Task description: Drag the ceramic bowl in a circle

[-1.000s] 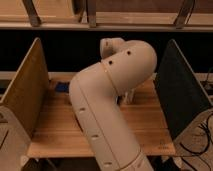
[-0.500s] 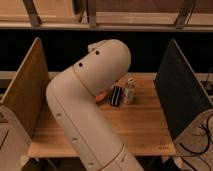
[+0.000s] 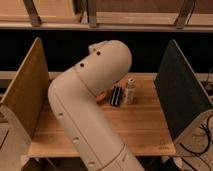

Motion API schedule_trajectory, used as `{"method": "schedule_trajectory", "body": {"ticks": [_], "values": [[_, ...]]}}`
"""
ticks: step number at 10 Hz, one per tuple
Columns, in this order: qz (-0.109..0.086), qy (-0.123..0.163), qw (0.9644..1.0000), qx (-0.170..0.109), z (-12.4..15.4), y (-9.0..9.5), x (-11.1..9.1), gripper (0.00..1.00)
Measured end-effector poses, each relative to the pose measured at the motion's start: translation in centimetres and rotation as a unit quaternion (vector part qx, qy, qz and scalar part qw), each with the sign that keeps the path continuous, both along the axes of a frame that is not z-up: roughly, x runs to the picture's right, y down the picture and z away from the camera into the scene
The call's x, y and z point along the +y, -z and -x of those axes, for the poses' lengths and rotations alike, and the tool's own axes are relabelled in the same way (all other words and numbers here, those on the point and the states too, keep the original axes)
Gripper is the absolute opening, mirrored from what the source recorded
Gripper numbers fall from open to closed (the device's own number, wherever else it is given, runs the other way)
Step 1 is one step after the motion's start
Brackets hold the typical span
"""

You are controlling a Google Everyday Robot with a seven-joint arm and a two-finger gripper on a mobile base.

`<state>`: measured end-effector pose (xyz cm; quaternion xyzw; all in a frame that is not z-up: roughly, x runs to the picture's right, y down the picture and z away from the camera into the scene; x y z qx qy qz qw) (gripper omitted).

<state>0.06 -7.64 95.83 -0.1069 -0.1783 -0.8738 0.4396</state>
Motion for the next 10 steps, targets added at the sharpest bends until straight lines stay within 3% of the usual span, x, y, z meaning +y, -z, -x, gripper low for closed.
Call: {"method": "schedule_trajectory", "body": {"ticks": [2,5,8,10], "values": [[0.043,-0.017,0.9989,-0.007,-0.4,-1.5,3.0,0.8],[0.079,-0.014,0.9967,-0.009,0.0,-3.2,4.9,0.8],[0.1,0.007,0.9948,-0.015,1.1,-4.2,5.9,0.79],[0.107,0.015,0.9941,-0.014,1.3,-4.6,6.1,0.66]]}}
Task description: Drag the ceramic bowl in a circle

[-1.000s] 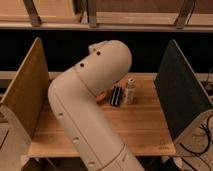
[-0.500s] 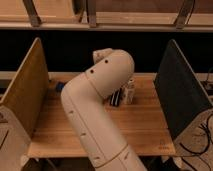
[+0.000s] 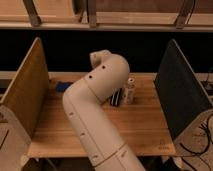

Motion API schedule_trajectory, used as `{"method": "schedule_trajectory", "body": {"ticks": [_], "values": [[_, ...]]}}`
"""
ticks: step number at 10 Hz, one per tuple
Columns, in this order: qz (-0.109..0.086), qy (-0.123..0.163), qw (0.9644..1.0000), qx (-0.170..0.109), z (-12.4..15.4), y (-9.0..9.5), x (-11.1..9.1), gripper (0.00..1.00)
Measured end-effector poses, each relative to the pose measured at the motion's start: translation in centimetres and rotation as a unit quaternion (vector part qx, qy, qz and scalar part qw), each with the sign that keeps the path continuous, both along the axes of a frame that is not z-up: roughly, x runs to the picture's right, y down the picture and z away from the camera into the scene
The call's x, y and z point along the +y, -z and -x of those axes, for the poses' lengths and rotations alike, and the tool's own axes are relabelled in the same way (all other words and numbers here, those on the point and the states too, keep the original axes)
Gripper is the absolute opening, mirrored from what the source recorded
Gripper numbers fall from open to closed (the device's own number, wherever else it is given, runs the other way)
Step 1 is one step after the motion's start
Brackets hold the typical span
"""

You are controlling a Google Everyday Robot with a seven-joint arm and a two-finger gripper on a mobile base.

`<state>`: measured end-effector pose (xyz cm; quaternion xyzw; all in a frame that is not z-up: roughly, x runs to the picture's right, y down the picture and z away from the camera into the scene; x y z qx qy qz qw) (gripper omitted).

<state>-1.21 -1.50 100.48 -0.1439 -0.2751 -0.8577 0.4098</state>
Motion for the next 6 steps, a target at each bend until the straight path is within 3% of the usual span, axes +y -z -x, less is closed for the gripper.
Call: {"method": "schedule_trajectory", "body": {"ticks": [6], "values": [[-0.006,0.01,0.9999,0.003,-0.36,-0.07,-1.08,0.04]]}}
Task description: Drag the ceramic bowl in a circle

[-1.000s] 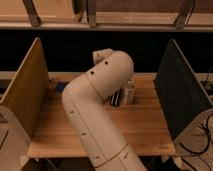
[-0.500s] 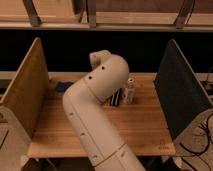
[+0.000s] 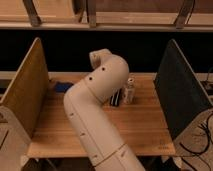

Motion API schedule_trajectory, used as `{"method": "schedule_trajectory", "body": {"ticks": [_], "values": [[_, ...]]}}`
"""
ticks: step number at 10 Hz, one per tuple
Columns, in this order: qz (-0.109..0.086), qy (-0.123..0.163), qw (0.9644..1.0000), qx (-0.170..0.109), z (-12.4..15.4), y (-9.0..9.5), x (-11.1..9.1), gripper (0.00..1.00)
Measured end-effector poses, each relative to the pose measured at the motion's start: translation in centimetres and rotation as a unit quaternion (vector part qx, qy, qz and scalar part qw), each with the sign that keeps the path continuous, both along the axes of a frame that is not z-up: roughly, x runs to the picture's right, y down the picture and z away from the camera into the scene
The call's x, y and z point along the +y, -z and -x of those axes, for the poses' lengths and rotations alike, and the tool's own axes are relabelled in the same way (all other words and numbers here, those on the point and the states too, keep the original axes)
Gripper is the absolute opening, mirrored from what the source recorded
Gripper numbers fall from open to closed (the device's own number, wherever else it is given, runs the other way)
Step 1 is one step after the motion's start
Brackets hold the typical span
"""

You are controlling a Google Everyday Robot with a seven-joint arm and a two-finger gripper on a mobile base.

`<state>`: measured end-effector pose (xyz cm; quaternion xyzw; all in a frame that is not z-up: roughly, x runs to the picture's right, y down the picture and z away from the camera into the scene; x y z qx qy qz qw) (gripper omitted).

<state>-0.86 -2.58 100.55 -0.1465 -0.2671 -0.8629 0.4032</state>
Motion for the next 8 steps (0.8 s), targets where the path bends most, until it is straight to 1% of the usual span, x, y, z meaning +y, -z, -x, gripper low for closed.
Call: {"method": "schedule_trajectory", "body": {"ticks": [1,4,5,6,8], "values": [[-0.003,0.003,1.0,0.007,-0.6,0.2,-0.4,0.0],[-0.01,0.014,0.9989,0.045,-3.6,1.3,-1.7,0.0],[-0.013,0.019,0.9978,0.062,-4.8,1.6,-2.3,0.0],[-0.014,0.024,0.9969,0.073,-5.5,1.6,-2.6,0.0],[-0.013,0.034,0.996,0.082,-5.6,0.9,-2.7,0.0]]}}
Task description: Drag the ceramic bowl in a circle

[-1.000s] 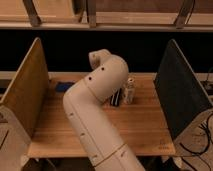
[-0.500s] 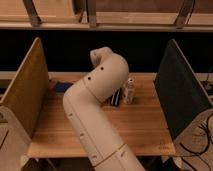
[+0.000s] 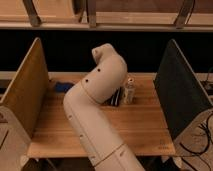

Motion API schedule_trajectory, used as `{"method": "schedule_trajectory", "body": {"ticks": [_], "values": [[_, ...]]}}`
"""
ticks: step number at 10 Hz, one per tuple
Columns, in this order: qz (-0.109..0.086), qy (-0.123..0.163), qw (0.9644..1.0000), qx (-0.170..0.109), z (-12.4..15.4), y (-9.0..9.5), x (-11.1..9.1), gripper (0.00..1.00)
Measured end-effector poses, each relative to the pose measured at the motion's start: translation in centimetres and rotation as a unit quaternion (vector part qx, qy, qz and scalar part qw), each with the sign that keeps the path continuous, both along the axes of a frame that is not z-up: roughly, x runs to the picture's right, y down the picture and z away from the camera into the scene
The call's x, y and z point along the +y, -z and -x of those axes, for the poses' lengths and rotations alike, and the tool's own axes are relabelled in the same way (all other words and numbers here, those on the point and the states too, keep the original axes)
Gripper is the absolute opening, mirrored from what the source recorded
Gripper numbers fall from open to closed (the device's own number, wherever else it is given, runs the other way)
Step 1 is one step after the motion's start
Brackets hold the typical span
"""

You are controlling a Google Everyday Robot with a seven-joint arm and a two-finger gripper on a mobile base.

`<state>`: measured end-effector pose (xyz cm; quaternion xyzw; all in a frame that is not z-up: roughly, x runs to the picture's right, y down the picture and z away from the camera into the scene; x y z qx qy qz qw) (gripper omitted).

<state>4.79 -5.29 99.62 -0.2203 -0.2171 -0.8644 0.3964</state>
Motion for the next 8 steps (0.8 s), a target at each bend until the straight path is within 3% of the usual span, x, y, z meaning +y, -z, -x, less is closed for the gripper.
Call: {"method": "schedule_trajectory", "body": {"ticks": [4,6,8], "values": [[0.001,0.029,0.9992,-0.028,4.0,-2.1,-0.4,0.0],[0.009,0.043,0.9981,-0.043,5.2,-1.5,-0.6,0.0],[0.031,0.057,0.997,-0.042,4.4,0.9,-0.3,0.0]]}}
